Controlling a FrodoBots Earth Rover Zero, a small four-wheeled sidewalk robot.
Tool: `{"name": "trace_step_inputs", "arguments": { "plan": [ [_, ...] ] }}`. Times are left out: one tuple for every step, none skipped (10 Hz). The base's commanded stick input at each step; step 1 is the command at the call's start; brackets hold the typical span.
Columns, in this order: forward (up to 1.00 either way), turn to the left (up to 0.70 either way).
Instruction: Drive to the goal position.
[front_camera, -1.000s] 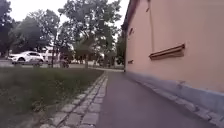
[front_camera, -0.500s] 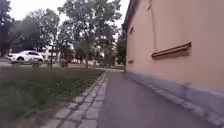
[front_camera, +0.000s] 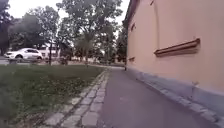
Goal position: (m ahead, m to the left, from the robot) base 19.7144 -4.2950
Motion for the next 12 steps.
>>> {"name": "trace_step_inputs", "arguments": {
  "plan": [
    [0.45, 0.0],
    [0.45, 0.0],
    [0.45, 0.0],
    [0.45, 0.0],
    [0.45, 0.0],
    [0.45, 0.0],
    [0.45, 0.0],
    [0.45, 0.0],
    [0.45, 0.0],
    [0.45, 0.0],
    [0.45, 0.0],
    [0.45, 0.0]
  ]
}}
